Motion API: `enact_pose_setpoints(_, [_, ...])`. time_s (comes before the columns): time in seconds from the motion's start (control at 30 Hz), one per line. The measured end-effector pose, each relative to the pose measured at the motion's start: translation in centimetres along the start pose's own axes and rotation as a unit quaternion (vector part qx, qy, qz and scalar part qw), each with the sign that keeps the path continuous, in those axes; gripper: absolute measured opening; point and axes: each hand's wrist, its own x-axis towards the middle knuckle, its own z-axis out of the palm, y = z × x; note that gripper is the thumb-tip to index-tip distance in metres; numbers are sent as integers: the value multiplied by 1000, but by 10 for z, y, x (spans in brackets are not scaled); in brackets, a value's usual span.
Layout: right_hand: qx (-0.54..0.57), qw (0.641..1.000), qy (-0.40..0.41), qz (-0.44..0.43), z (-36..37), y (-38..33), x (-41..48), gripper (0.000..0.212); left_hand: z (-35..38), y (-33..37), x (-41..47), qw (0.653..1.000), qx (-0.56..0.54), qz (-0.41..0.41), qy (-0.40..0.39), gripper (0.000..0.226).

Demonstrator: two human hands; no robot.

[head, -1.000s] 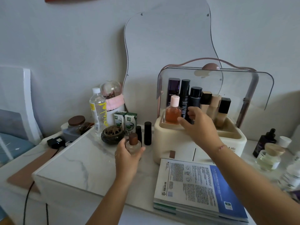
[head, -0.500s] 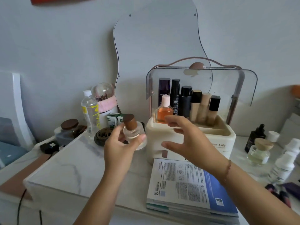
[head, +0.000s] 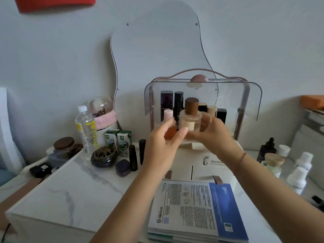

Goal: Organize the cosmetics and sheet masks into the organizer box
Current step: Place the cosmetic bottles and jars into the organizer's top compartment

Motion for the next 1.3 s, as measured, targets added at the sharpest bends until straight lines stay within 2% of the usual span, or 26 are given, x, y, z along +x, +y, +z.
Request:
enact_pose_setpoints(0.1, [-28, 994, 66, 83, 0, 18, 21, 36, 1, -19, -19, 991, 125, 43, 6, 56])
enact_pose_setpoints(0.2, [-82, 989, 51, 115, 6, 31, 35, 36, -1, -37, -30, 979, 181, 96, -24, 49])
enact_pose_setpoints(0.4, [-167, 976, 17, 137, 24, 47, 46, 30, -7, -45, -26, 984, 144, 101, -28, 47])
enact_pose_setpoints(0.57, [-181, 968, 9, 174, 27, 48, 49, 54, -6, -46, -27, 985, 134, 103, -28, 46])
enact_pose_setpoints(0.77, [-231, 962, 3, 144, 23, 29, 33, 30, -8, -45, -27, 984, 139, 106, -38, 46])
enact_pose_setpoints(0.87, [-189, 976, 76, 78, 6, 22, 3, 49, -9, -46, -27, 983, 139, 116, -34, 47])
enact_pose_setpoints(0.93, [-162, 971, 175, 22, -17, 24, -29, 47, -8, -46, -27, 981, 145, 124, -35, 46])
enact_pose_setpoints(1.0, [-176, 941, 288, -6, -48, 36, -65, 37, -7, -46, -28, 980, 152, 126, -36, 42])
enact_pose_setpoints(1.07, [-212, 903, 372, 30, -79, 56, -97, 37, -6, -45, -29, 980, 153, 119, -36, 42])
enact_pose_setpoints(1.1, [-231, 889, 389, 68, -93, 68, -109, 42, -6, -44, -29, 980, 154, 118, -34, 41])
enact_pose_setpoints(1.17, [-262, 877, 372, 152, -114, 91, -126, 54, -5, -43, -29, 980, 155, 120, -29, 39])
enact_pose_setpoints(1.3, [-250, 891, 309, 218, -132, 121, -136, 66, -4, -41, -31, 981, 154, 117, -22, 37])
